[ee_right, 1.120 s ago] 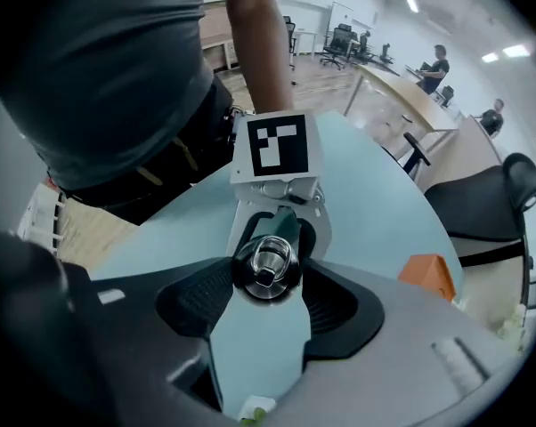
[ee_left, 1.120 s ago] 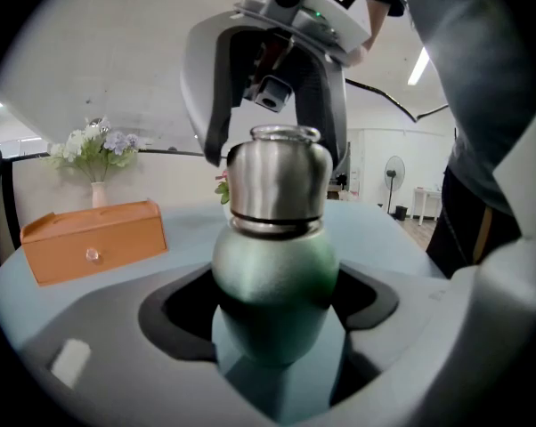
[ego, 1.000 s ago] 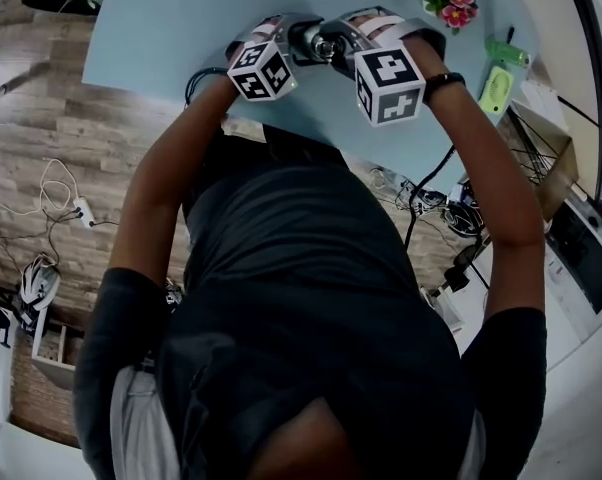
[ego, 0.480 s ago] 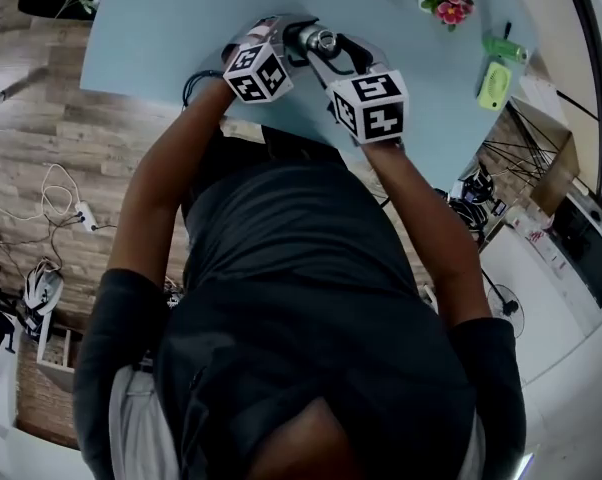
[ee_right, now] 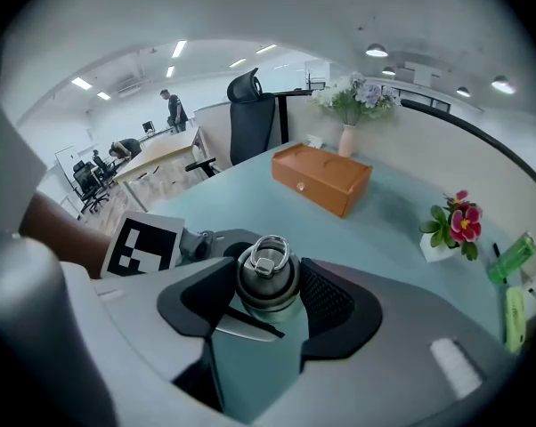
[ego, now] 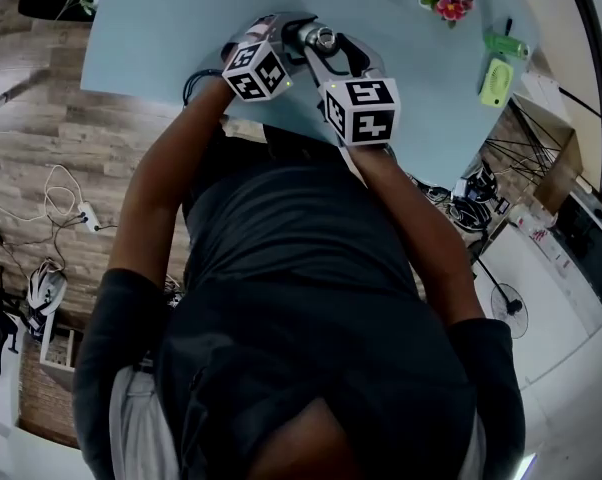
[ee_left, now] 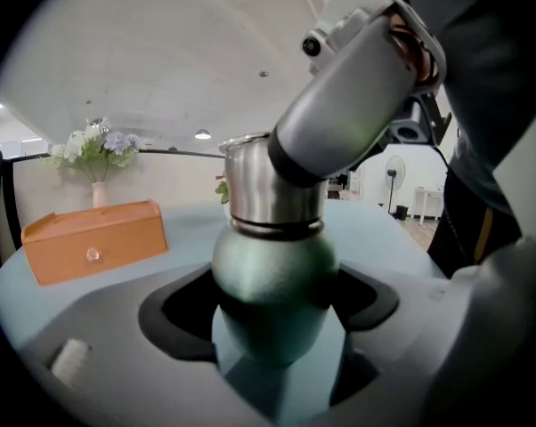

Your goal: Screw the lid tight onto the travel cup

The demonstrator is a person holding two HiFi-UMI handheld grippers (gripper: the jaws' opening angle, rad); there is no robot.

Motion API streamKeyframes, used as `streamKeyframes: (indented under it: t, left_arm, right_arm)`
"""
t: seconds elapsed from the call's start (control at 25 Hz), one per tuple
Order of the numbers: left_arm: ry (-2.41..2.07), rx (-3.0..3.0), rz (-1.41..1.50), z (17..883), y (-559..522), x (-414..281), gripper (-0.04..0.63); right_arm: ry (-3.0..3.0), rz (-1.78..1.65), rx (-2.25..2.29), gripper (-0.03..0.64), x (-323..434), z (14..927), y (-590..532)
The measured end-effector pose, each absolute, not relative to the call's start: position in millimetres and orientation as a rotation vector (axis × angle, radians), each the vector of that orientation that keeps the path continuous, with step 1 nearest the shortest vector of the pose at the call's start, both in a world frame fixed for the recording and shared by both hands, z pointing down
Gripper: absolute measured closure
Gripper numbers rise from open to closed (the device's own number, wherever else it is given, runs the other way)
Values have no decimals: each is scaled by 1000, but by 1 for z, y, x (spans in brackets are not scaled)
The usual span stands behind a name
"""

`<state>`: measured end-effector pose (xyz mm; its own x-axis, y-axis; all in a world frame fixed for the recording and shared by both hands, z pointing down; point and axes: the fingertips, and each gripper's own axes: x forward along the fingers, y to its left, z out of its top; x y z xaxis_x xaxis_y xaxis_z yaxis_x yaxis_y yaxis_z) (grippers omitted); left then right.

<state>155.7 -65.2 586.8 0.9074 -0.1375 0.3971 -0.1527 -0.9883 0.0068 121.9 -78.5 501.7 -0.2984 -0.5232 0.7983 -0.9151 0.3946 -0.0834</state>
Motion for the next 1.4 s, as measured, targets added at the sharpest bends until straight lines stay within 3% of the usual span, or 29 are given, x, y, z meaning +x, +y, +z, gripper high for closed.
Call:
streamKeyframes:
  t: [0.16,0.24,0.64,0.84,1.08,1.4]
  left_arm:
    - [-231,3030,626,587,-65,156,170]
    - [-229,3029,625,587,-65,157,170]
    - [-231,3026,624,587,-65,156,170]
    - [-234,3026,622,588,-66,156,170]
    - [-233,3028,622,587,-65,155,170]
    - [-234,3028,622,588,-66,155,170]
  right_arm:
    - [-1975,644,1090,385,119,504,-75]
    - [-1998,544,947,352,116,498,-75]
    - [-1798,-319,-280,347,111,495,-56]
    - [-1639,-507,-547,358,117,512,-52]
    - [-1798,-274,-337,377,111,511,-55]
    - [-1958,386,660,377,115,506,-73]
